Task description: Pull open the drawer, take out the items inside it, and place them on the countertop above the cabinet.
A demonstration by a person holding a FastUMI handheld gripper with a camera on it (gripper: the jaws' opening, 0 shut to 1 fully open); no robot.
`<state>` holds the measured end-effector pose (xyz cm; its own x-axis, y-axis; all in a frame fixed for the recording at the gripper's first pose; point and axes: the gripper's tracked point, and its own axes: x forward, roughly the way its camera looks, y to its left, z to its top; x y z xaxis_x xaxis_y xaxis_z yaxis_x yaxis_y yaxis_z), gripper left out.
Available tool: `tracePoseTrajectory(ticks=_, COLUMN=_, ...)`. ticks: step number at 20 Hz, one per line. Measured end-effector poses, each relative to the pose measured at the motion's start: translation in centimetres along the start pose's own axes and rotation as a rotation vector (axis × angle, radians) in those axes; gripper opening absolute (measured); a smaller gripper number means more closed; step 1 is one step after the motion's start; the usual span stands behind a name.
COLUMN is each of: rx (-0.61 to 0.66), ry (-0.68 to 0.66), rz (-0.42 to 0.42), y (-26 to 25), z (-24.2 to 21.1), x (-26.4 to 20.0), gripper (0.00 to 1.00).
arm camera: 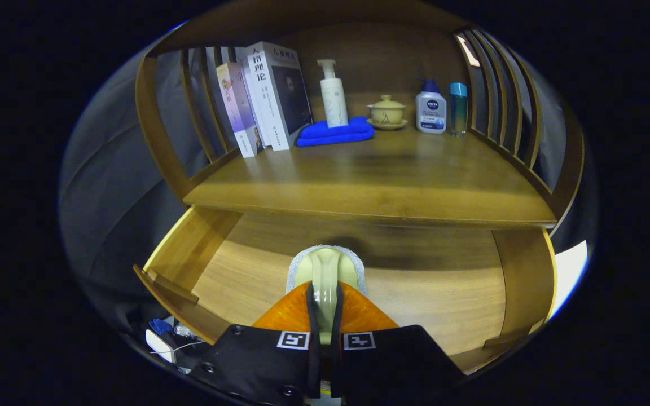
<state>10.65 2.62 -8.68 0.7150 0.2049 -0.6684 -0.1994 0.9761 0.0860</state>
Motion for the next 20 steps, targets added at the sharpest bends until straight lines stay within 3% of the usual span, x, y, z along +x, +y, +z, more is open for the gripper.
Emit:
tracePoseTrajectory(ticks=10, rx=-0.05, ry=-0.177, rz=0.023, y=1.6, z=6.7, x=-4.7, gripper=0.08)
tracePoseTrajectory(ticks=20, rx=0.01, ry=-0.22, rz=-0.038, y=0.3, z=13.2, x=-3.3, gripper=0.08)
